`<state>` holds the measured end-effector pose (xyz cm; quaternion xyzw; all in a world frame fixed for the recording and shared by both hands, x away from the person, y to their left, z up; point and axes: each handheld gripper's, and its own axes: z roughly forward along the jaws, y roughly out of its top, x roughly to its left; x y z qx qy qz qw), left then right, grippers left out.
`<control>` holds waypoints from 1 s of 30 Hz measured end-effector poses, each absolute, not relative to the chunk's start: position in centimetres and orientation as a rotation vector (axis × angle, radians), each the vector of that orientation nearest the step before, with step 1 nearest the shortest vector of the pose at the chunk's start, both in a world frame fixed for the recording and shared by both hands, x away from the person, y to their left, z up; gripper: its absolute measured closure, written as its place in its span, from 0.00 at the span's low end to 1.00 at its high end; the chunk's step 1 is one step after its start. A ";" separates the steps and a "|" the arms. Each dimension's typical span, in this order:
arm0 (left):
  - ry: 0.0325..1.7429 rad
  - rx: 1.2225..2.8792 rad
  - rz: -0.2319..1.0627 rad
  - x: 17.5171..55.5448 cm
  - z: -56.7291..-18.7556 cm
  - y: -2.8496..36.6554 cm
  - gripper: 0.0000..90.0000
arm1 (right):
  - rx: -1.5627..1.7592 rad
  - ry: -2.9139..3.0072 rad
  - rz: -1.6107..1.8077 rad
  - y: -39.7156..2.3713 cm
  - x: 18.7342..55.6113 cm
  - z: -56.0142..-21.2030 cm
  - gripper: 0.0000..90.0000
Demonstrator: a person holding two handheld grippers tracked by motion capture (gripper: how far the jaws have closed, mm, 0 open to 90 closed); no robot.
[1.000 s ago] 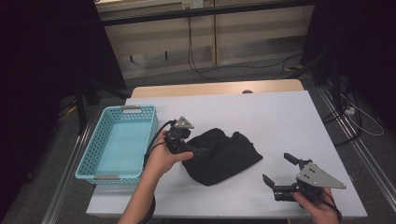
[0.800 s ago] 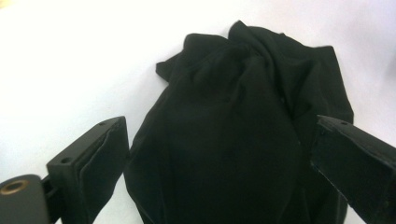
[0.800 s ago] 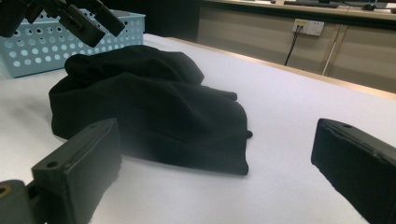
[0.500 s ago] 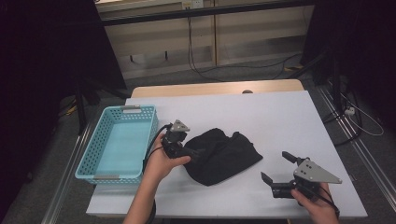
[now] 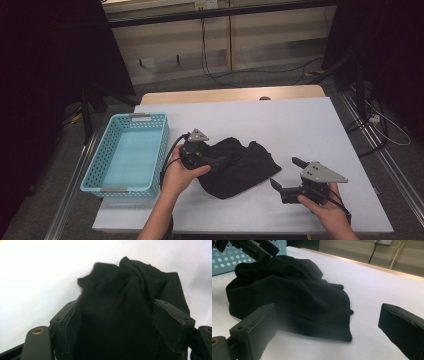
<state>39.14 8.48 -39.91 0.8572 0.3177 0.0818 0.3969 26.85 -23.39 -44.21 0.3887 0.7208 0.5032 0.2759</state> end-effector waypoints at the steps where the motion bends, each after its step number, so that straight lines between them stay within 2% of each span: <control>1: 0.799 2.177 0.205 39.2 -40.3 8.1 0.27 | 1.048 1.947 1.350 -23.2 27.1 -44.2 0.01; 4: 0.830 2.193 0.230 39.6 -41.4 7.3 0.30 | 1.070 1.970 1.345 -22.4 27.9 -44.3 0.02; 7: 0.876 2.203 0.238 39.8 -41.9 7.1 0.54 | 1.071 2.001 1.339 -21.6 28.6 -44.5 0.02; 8: 0.896 2.214 0.236 39.9 -42.0 7.2 0.68 | 1.066 2.018 1.337 -21.3 28.8 -44.5 0.02; 9: 0.912 2.202 0.241 39.9 -42.0 7.4 0.77 | 1.066 2.034 1.335 -21.0 29.0 -44.6 0.02; 11: 0.945 2.178 0.244 40.0 -41.8 8.0 0.89 | 1.067 2.061 1.339 -20.4 29.5 -44.6 0.02; 12: 0.959 2.158 0.246 40.1 -41.6 8.4 0.91 | 1.065 2.071 1.331 -20.0 29.8 -44.7 0.02; 23: 1.099 2.043 0.244 40.7 -40.1 13.0 0.93 | 1.047 2.133 1.384 -16.2 33.2 -44.3 0.10; 25: 1.113 2.047 0.273 40.7 -40.1 13.5 0.93 | 1.030 2.166 1.383 -15.6 33.5 -44.5 0.22; 29: 1.124 2.049 0.277 40.7 -40.0 14.0 0.94 | 1.037 2.253 1.350 -14.8 33.8 -45.4 0.36; 30: 1.124 2.044 0.281 40.6 -40.0 14.0 0.94 | 1.039 2.289 1.320 -14.7 33.8 -45.6 0.45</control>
